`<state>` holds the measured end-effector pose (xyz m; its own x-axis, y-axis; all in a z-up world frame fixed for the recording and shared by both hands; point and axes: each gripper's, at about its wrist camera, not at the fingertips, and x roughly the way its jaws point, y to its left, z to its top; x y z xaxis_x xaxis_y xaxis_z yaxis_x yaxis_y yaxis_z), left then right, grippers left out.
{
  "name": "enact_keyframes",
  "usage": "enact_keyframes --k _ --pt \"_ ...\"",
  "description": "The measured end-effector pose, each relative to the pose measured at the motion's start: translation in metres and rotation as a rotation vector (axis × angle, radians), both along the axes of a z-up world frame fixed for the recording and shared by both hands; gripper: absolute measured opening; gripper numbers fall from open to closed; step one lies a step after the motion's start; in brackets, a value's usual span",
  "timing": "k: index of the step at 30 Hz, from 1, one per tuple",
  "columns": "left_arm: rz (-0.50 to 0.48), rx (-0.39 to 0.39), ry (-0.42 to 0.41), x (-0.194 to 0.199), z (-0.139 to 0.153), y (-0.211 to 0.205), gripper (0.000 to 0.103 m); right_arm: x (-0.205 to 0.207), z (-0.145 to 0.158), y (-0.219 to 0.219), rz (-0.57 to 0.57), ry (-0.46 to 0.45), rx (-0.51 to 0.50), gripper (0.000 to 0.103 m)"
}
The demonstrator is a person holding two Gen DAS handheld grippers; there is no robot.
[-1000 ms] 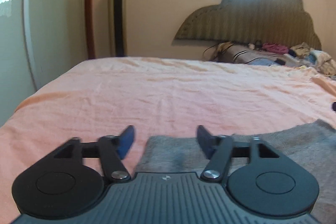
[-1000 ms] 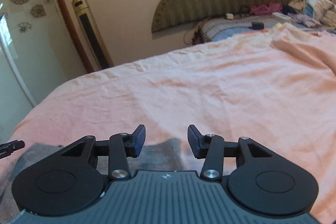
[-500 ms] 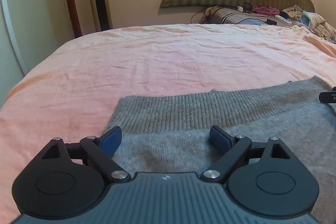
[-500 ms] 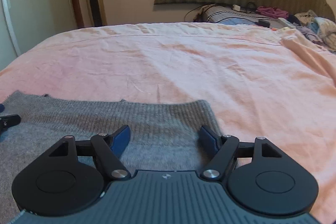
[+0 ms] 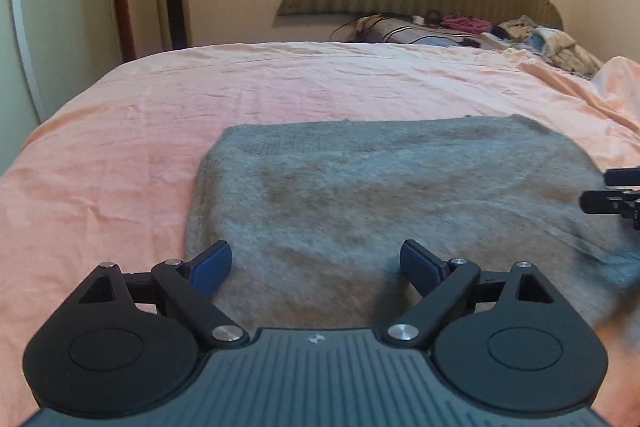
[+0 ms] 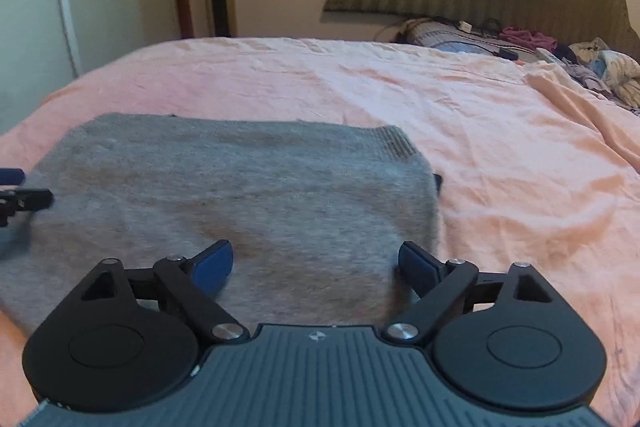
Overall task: Fold small clothes
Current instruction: 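Open both grippers and lift them off the narrowed sweater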
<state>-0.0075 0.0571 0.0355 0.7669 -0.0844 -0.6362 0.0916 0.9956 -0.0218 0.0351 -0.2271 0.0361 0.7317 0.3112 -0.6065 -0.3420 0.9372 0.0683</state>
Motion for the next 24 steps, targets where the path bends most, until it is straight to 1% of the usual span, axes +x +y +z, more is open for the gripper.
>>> enact_keyframes --k 1,2,3,4,5,6,9,10,11,12,14,16,17,18,19,20,22,23,24 --pt "-0.027 -0.012 0.021 -0.007 -0.004 -0.004 0.092 -0.008 -0.002 0.005 0.028 0.008 0.004 0.100" --pt "-0.048 -0.001 0.033 -0.013 -0.011 -0.007 0.092 -0.012 -0.008 0.011 0.051 0.030 -0.016 0.100" --pt "-0.072 0.042 0.019 -0.021 -0.020 -0.011 0.092 -0.014 -0.019 0.014 0.057 0.064 -0.059 0.100" --pt "-0.093 0.078 -0.019 -0.030 -0.024 -0.013 0.092 -0.019 -0.030 0.014 0.069 0.019 -0.103 0.103" --pt "-0.091 0.053 -0.008 -0.030 -0.023 -0.008 0.092 -0.024 -0.033 0.006 0.081 0.006 -0.077 0.103" --pt "-0.074 0.044 0.006 -0.029 -0.021 -0.003 0.092 -0.022 -0.029 -0.002 0.058 0.025 -0.056 0.103" --pt "-0.036 0.067 0.011 -0.038 -0.014 0.007 0.092 -0.025 -0.023 -0.006 0.063 0.055 -0.105 0.102" --pt "-0.016 0.059 0.013 -0.044 -0.010 0.011 0.092 -0.028 -0.019 -0.005 0.050 0.071 -0.117 0.101" --pt "0.002 0.030 0.019 -0.051 -0.006 0.015 0.092 -0.034 -0.014 -0.002 0.037 0.070 -0.126 0.100" --pt "0.025 -0.005 0.025 -0.058 -0.005 0.021 0.092 -0.043 -0.010 0.000 0.039 0.050 -0.123 0.099" --pt "0.101 -0.105 0.050 -0.073 -0.003 0.034 0.092 -0.055 -0.009 0.003 0.066 0.018 -0.097 0.103" --pt "0.172 -0.210 0.062 -0.090 -0.003 0.042 0.092 -0.054 -0.023 0.001 0.065 0.044 -0.107 0.103" --pt "0.209 -0.245 0.076 -0.095 -0.003 0.044 0.092 -0.054 -0.031 -0.004 0.065 0.018 -0.075 0.103" --pt "0.250 -0.272 0.099 -0.098 -0.005 0.045 0.092 -0.054 -0.032 -0.009 0.064 0.013 -0.049 0.103" --pt "0.296 -0.307 0.098 -0.102 -0.007 0.046 0.092 -0.054 -0.031 -0.012 0.059 0.014 -0.027 0.103" --pt "0.323 -0.333 0.081 -0.107 -0.007 0.045 0.092 -0.054 -0.031 -0.012 0.052 0.013 -0.024 0.103" --pt "0.343 -0.348 0.079 -0.108 -0.008 0.041 0.093 -0.056 -0.032 -0.008 0.052 0.007 -0.049 0.103" --pt "0.353 -0.365 0.078 -0.106 -0.009 0.041 0.098 -0.055 -0.031 -0.006 0.050 0.006 -0.058 0.103" --pt "0.376 -0.412 0.072 -0.103 -0.010 0.044 0.103 -0.057 -0.031 -0.005 0.049 0.006 -0.059 0.103"
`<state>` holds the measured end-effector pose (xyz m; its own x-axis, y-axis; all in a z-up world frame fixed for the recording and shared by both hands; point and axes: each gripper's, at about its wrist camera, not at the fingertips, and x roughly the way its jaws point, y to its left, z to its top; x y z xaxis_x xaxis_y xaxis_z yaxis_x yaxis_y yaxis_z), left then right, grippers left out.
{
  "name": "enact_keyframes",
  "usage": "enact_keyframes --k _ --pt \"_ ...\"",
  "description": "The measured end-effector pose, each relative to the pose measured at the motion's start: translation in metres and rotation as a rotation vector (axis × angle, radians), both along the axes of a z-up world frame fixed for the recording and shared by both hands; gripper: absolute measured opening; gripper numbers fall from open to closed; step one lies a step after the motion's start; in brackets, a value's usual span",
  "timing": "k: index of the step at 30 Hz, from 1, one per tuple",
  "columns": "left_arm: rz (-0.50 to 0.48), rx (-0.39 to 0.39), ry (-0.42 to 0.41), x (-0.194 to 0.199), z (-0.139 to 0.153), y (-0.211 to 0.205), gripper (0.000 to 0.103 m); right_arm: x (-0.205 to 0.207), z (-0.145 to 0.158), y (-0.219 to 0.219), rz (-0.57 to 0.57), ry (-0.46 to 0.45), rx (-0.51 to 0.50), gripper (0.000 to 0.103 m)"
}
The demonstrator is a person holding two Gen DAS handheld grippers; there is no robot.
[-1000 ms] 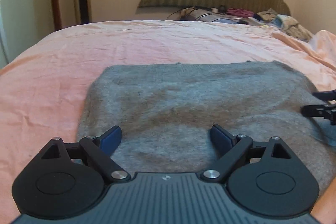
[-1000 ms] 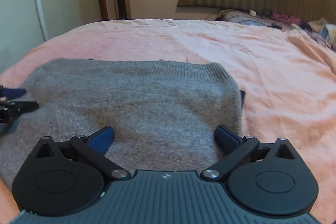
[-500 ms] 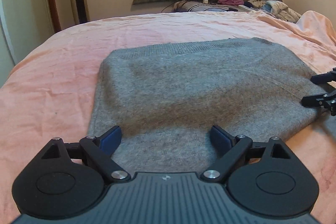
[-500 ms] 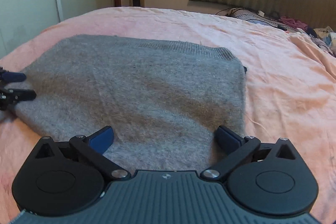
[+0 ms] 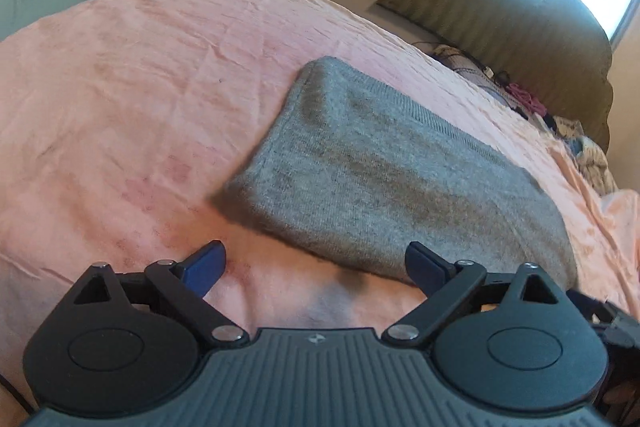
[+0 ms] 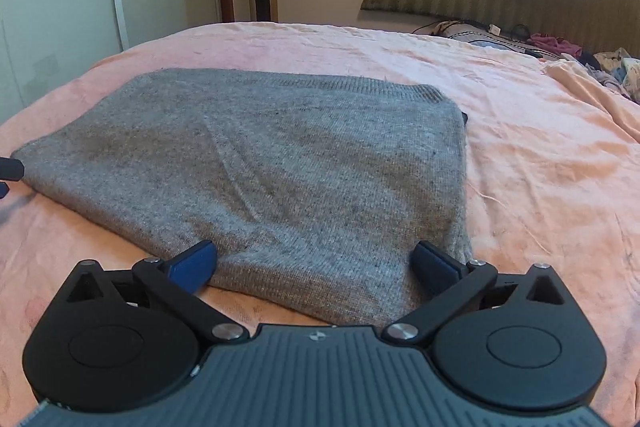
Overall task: Fold small clothes
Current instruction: 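Open both grippers and lift them off the narrowed sweater, then grasp the end of the folded grey sweater with the left gripper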
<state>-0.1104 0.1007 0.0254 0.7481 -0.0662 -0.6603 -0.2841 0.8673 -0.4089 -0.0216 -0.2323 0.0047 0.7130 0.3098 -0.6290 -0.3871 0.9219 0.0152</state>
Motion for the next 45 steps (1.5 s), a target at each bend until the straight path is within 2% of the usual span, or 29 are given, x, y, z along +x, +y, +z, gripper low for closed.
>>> enact_keyframes --k 2,4,6,8,10,11,12,16,17,18,20,22,26,28,33,38,43,45 --pt "0.060 -0.115 -0.041 0.005 -0.004 0.009 0.103 0.000 0.000 0.000 -0.001 0.001 0.004 0.103" --pt "0.130 -0.191 -0.080 0.013 -0.007 0.015 0.103 0.001 0.000 0.000 -0.002 0.000 0.001 0.103" --pt "0.186 -0.237 -0.106 0.018 -0.010 0.019 0.103 0.002 -0.001 0.000 -0.002 0.000 0.001 0.103" --pt "0.218 -0.238 -0.117 0.020 -0.010 0.016 0.101 0.002 -0.001 0.000 -0.002 0.000 0.001 0.103" --pt "0.216 -0.208 -0.104 0.022 -0.009 0.009 0.082 0.001 -0.001 0.000 -0.001 0.000 0.004 0.103" --pt "0.205 -0.206 -0.093 0.023 -0.009 0.006 0.065 0.001 -0.001 -0.001 -0.002 0.001 0.006 0.103" --pt "0.203 -0.213 -0.086 0.023 -0.012 0.005 0.054 0.001 0.000 -0.001 -0.002 0.001 0.008 0.103" --pt "0.223 -0.210 -0.088 0.022 -0.013 0.003 0.053 0.001 0.000 -0.001 -0.002 0.001 0.014 0.103" --pt "0.237 -0.209 -0.085 0.022 -0.013 0.003 0.045 0.001 0.000 -0.001 -0.002 0.001 0.017 0.103" --pt "0.249 -0.205 -0.070 0.023 -0.015 0.003 0.025 0.001 0.000 -0.002 -0.002 0.002 0.018 0.103" --pt "0.265 -0.216 -0.035 0.025 -0.020 0.005 0.011 0.001 0.001 -0.002 -0.003 0.002 0.022 0.103" --pt "0.273 -0.236 -0.038 0.024 -0.021 0.007 0.010 0.001 0.001 -0.002 -0.003 0.003 0.027 0.103" --pt "0.278 -0.223 -0.047 0.022 -0.021 0.005 0.006 0.001 0.001 -0.002 -0.003 0.003 0.029 0.103" --pt "0.277 -0.248 -0.054 0.021 -0.022 0.005 0.006 0.001 0.001 -0.002 -0.003 0.003 0.030 0.103" --pt "0.322 -0.453 -0.049 0.017 -0.034 0.025 0.013 0.001 0.001 -0.002 -0.003 0.003 0.029 0.103" --pt "0.346 -0.567 -0.049 0.017 -0.043 0.035 0.013 0.001 0.000 -0.002 -0.003 0.003 0.025 0.103" --pt "0.390 -0.743 -0.035 0.016 -0.056 0.050 0.013 0.001 0.000 -0.002 -0.003 0.003 0.023 0.103" --pt "0.393 -0.766 -0.033 0.017 -0.058 0.052 0.013 0.001 0.000 -0.002 -0.003 0.003 0.024 0.103"
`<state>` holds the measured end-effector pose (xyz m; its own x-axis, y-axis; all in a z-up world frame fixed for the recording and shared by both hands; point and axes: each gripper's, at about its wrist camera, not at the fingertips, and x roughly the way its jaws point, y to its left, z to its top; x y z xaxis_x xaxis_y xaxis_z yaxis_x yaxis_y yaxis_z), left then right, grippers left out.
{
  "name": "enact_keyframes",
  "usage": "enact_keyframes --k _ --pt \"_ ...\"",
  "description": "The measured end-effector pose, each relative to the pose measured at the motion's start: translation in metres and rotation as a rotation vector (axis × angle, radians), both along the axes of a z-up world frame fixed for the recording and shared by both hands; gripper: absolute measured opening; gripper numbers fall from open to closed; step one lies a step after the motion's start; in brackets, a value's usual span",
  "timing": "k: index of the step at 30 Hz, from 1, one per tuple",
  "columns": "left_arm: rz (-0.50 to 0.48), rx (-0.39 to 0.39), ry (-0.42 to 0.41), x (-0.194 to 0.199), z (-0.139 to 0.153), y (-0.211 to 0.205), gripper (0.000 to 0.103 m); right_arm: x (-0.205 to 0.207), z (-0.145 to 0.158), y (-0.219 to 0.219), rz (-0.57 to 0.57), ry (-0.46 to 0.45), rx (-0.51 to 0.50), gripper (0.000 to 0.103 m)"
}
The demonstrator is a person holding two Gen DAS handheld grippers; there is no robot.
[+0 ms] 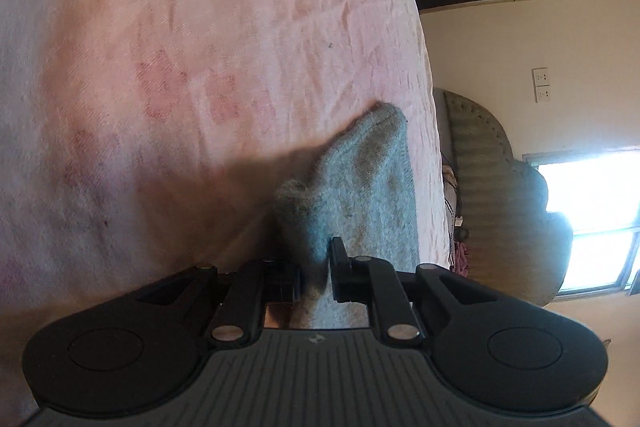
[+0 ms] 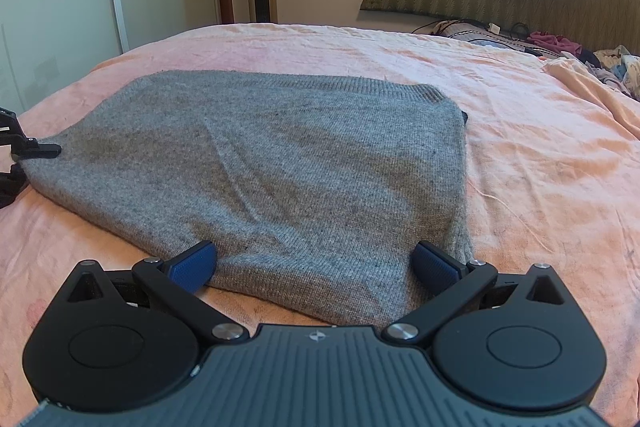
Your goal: Fold small clothes
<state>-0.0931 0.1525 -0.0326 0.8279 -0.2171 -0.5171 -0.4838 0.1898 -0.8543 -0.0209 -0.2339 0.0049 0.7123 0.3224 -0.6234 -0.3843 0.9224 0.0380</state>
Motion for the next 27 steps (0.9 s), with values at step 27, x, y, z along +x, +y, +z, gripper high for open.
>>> enact_keyframes --k 27 --pt "-0.425 1.225 -0.085 0.034 0.050 -0.131 0.005 0.173 0.058 0.224 0.438 0.549 0.284 0.090"
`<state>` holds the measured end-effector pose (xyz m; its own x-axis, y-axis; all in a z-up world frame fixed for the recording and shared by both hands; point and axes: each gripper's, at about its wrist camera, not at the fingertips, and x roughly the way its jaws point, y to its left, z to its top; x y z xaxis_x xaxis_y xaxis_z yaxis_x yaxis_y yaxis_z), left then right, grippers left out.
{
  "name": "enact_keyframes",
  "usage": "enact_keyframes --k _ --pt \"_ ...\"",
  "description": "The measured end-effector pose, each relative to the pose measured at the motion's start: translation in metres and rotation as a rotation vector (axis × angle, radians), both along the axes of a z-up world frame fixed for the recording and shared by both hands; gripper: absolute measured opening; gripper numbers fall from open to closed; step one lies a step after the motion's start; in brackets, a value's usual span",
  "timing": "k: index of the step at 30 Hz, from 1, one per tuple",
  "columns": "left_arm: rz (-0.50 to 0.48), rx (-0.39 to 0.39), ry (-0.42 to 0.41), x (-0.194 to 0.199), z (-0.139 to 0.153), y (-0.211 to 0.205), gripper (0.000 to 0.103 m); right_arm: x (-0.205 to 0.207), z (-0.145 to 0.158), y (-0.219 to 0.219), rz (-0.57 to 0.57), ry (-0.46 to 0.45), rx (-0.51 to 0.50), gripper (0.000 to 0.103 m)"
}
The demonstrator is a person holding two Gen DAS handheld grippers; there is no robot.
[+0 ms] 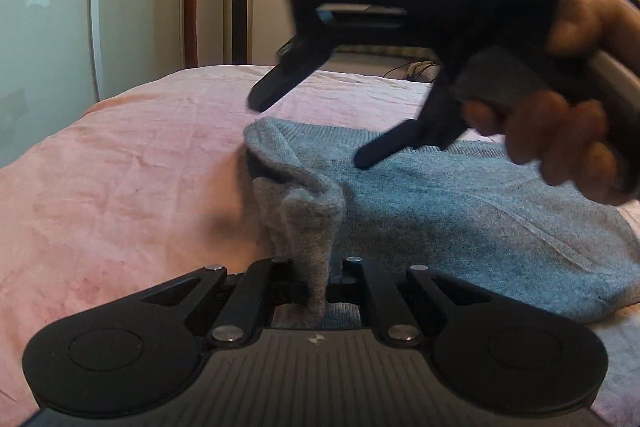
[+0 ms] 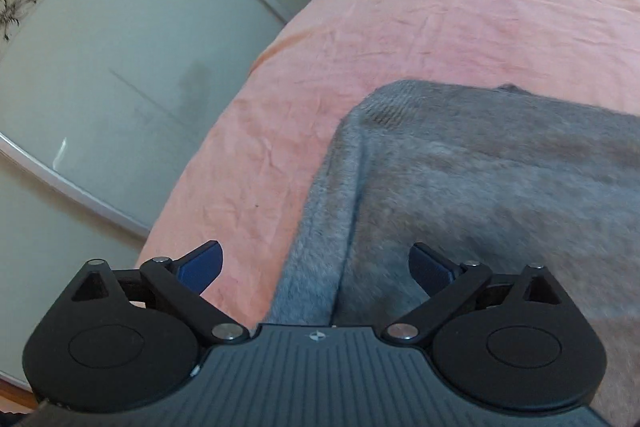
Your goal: Fold small clothes
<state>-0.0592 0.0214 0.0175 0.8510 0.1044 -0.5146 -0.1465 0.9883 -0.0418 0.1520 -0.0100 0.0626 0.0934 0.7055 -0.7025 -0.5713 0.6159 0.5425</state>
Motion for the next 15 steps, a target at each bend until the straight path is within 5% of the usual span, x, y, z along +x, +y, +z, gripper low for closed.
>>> enact_keyframes --k 3,6,12,14,15 --pt "-0.013 -0.020 0.000 -0.003 -0.003 0.001 0.005 0.000 -0.005 0.047 0.102 -0.074 -0.168 0.066" --pt "-0.034 -0.031 -0.009 -0.005 -0.003 0.001 0.005 -0.005 -0.013 0.078 0.157 -0.170 -0.329 0.058" --pt "-0.055 -0.057 0.002 -0.004 -0.004 0.002 0.005 -0.003 -0.015 0.098 0.200 -0.256 -0.430 0.054" --pt "-0.055 -0.063 0.001 -0.006 -0.004 0.002 0.005 -0.007 -0.016 0.100 0.220 -0.299 -0.446 0.045" --pt "-0.056 -0.067 0.003 -0.005 -0.004 0.002 0.005 -0.005 -0.016 0.097 0.214 -0.310 -0.449 0.032"
